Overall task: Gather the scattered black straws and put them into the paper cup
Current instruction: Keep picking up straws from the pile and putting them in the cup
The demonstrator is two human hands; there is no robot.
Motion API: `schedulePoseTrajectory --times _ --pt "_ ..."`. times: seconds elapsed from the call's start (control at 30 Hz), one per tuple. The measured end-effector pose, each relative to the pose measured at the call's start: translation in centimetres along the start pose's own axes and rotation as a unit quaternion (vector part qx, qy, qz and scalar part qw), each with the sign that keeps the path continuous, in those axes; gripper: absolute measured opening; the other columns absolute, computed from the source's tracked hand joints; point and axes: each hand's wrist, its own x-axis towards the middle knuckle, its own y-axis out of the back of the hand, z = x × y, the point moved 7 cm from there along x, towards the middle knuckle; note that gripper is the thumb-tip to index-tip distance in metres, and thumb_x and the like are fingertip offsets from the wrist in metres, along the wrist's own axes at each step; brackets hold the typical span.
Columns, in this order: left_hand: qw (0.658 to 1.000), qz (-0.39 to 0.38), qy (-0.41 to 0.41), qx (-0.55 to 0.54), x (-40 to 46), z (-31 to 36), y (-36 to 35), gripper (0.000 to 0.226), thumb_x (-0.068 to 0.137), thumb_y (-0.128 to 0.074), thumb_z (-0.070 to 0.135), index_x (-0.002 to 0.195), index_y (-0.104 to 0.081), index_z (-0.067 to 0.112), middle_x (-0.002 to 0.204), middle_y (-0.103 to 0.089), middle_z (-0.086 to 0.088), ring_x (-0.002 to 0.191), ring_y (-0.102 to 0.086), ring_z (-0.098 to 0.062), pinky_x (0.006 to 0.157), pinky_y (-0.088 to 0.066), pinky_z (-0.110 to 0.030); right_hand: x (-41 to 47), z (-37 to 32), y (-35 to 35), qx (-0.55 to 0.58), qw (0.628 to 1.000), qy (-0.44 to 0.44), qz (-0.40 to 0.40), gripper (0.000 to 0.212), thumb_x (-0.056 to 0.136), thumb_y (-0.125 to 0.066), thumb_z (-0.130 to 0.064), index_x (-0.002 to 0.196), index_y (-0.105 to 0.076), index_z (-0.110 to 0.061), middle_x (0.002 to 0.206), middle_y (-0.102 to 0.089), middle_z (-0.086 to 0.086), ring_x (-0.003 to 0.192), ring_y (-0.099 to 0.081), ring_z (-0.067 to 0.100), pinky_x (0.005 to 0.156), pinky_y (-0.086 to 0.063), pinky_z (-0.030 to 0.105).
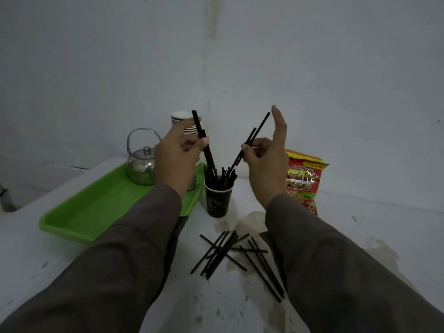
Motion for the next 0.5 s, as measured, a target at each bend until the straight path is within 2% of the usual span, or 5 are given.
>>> schedulePoseTrajectory --times 0.13,0.2,0.27,0.37,0.5 --pt "0.995 -0.017 -0.063 0.073 0.5 -0.3 -1.1 0.071 0.079 -0.068 0.015 0.127 -0.034 0.053 0.071 -0.063 0.013 0.069 -0.061 0.003 0.069 -0.049 -0.006 0.3 0.1 -2.0 -0.063 0.997 0.034 0.002 0.088 0.084 -0.059 -0.005 0.137 -0.006 -0.050 0.068 -0.056 -0.009 0.062 -0.057 0.001 0.058 -0.047 0.012" --pt "0.992 -0.031 -0.068 0.099 0.4 -0.8 -1.9 0.075 0.081 -0.066 0.017 0.128 -0.025 0.059 0.072 -0.062 0.015 0.070 -0.061 0.000 0.071 -0.052 -0.012 0.0 0.6 -2.9 -0.089 0.995 0.038 -0.008 0.085 0.084 -0.059 -0.004 0.137 -0.009 -0.050 0.066 -0.054 -0.012 0.063 -0.057 -0.002 0.057 -0.045 0.009" --pt "0.991 -0.046 -0.070 0.109 0.0 -1.5 -2.6 0.075 0.082 -0.064 0.015 0.127 -0.025 0.061 0.072 -0.060 0.017 0.071 -0.062 -0.002 0.074 -0.055 -0.025 -0.4 1.3 -3.8 -0.106 0.993 0.036 -0.023 0.083 0.085 -0.057 -0.004 0.137 -0.011 -0.048 0.064 -0.053 -0.012 0.060 -0.056 -0.001 0.054 -0.043 0.007" --pt "0.987 -0.076 -0.069 0.122 -0.8 -2.9 -3.9 0.070 0.082 -0.063 0.013 0.126 -0.031 0.057 0.073 -0.059 0.015 0.074 -0.063 -0.009 0.076 -0.056 -0.036 -1.2 2.9 -4.8 -0.115 0.991 0.018 -0.059 0.082 0.086 -0.055 -0.002 0.137 -0.011 -0.049 0.066 -0.055 -0.005 0.060 -0.057 0.006 0.058 -0.048 0.019" --pt "0.981 -0.109 -0.048 0.156 -2.0 -5.6 -4.8 0.066 0.083 -0.062 0.012 0.126 -0.032 0.053 0.080 -0.063 0.008 0.076 -0.063 -0.009 0.075 -0.056 -0.035 -2.5 4.8 -5.8 -0.173 0.980 -0.005 -0.100 0.071 0.087 -0.052 -0.005 0.134 -0.017 -0.046 0.072 -0.061 0.003 0.068 -0.059 0.021 0.073 -0.052 0.043"
